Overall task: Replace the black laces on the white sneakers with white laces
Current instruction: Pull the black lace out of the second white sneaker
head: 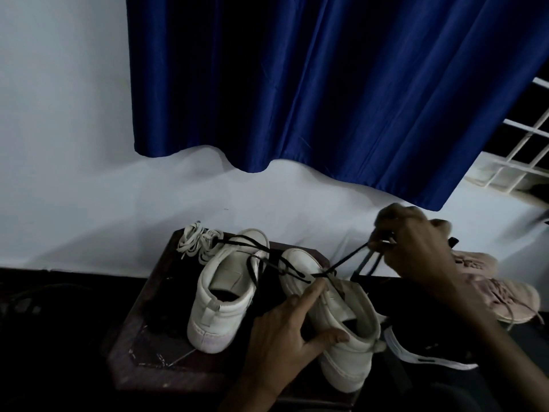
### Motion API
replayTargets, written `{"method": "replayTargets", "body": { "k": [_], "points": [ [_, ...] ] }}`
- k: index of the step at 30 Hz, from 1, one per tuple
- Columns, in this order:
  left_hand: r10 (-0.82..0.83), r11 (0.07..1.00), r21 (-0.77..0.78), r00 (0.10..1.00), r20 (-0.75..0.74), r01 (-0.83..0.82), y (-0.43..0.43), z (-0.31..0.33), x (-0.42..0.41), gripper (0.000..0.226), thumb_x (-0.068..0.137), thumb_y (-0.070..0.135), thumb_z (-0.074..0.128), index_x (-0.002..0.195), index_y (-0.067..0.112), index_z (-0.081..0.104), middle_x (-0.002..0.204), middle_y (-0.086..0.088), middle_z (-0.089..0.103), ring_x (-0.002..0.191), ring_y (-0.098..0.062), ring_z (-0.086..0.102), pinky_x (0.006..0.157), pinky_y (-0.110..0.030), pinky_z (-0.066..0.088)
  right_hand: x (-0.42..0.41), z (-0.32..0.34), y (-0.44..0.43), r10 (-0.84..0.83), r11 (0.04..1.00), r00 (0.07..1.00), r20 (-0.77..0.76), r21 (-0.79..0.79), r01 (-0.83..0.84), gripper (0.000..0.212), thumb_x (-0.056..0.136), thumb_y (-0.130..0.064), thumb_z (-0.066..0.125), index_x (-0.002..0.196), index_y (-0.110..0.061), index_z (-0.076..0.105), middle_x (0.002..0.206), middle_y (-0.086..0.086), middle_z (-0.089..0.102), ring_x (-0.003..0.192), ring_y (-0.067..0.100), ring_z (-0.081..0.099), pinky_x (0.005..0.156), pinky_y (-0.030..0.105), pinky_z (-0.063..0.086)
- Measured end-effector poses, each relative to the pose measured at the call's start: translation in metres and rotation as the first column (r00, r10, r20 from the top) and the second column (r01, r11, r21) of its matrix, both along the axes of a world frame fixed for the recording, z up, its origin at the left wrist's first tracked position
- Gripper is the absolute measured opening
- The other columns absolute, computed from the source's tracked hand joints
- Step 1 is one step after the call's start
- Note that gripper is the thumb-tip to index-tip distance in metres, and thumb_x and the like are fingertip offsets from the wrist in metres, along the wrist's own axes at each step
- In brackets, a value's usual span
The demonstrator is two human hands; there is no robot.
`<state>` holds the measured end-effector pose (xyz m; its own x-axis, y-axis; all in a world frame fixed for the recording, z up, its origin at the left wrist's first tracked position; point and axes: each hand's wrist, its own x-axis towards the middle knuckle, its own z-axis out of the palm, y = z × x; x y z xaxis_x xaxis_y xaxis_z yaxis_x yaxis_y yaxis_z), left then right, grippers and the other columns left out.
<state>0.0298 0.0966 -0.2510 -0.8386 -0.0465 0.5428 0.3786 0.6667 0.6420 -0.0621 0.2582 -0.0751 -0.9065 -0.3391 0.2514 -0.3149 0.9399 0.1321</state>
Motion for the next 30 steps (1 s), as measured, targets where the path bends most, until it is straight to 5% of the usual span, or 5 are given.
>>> {"method": "replayTargets", "body": {
  "k": [5, 14, 20, 25, 30],
  "points": [
    [-0.023, 1.0, -0.016, 0.999, -0.029, 0.023, 0.002, 0.0, 0.0, 0.079, 0.08, 0.082, 0.046, 0.148, 0.054, 0.017, 0.127, 0.02, 0.062, 0.109, -0.001, 0.064, 0.073, -0.028, 0.058, 0.013, -0.026, -0.014, 0.089, 0.982, 0.991, 0.101, 0.157, -0.104, 0.038, 0.089, -0.042, 0.06, 0.127, -0.043, 0.052, 0.151, -0.016, 0.024, 0.135, 0.01, 0.026, 0.098, 0.046, 0.031],
    [0.001, 0.999, -0.033, 0.999, -0.044, -0.002, 0.001, 0.003, 0.0, 0.079, 0.08, 0.084, 0.042, 0.148, 0.052, 0.019, 0.116, 0.014, 0.069, 0.097, -0.007, 0.069, 0.061, -0.027, 0.058, 0.012, -0.059, -0.038, 0.27, 0.954, 0.943, 0.194, 0.077, -0.289, 0.016, 0.087, -0.024, 0.055, 0.097, -0.033, 0.064, 0.121, -0.018, 0.049, 0.119, 0.011, 0.043, 0.081, 0.036, 0.023],
    [0.023, 0.999, -0.032, 0.999, -0.023, -0.024, -0.002, -0.002, -0.001, 0.08, 0.079, 0.085, 0.042, 0.148, 0.047, 0.023, 0.115, 0.014, 0.069, 0.099, -0.008, 0.069, 0.062, -0.03, 0.059, 0.0, -0.02, -0.009, -0.063, 0.997, 0.992, -0.106, 0.046, 0.069, 0.017, 0.084, -0.025, 0.062, 0.096, -0.036, 0.067, 0.124, -0.013, 0.049, 0.112, 0.012, 0.045, 0.083, 0.038, 0.03],
    [0.003, 1.0, -0.029, 0.999, -0.037, -0.004, 0.001, 0.002, -0.001, 0.079, 0.081, 0.083, 0.041, 0.148, 0.05, 0.019, 0.121, 0.016, 0.067, 0.101, -0.006, 0.067, 0.065, -0.027, 0.058, 0.013, -0.04, -0.024, 0.109, 0.983, 0.988, 0.11, 0.134, -0.123, 0.039, 0.09, -0.044, 0.058, 0.128, -0.041, 0.053, 0.146, -0.017, 0.031, 0.131, 0.01, 0.031, 0.097, 0.045, 0.03],
    [-0.04, 0.999, -0.021, 0.999, -0.015, 0.04, 0.0, 0.001, 0.0, 0.08, 0.079, 0.086, 0.04, 0.147, 0.056, 0.01, 0.129, 0.017, 0.063, 0.113, -0.004, 0.062, 0.076, -0.033, 0.057, 0.013, -0.058, -0.043, 0.255, 0.954, 0.945, 0.205, 0.108, -0.28, 0.017, 0.087, -0.019, 0.06, 0.097, -0.033, 0.064, 0.122, -0.016, 0.052, 0.12, 0.011, 0.042, 0.082, 0.036, 0.021]
  ]
}}
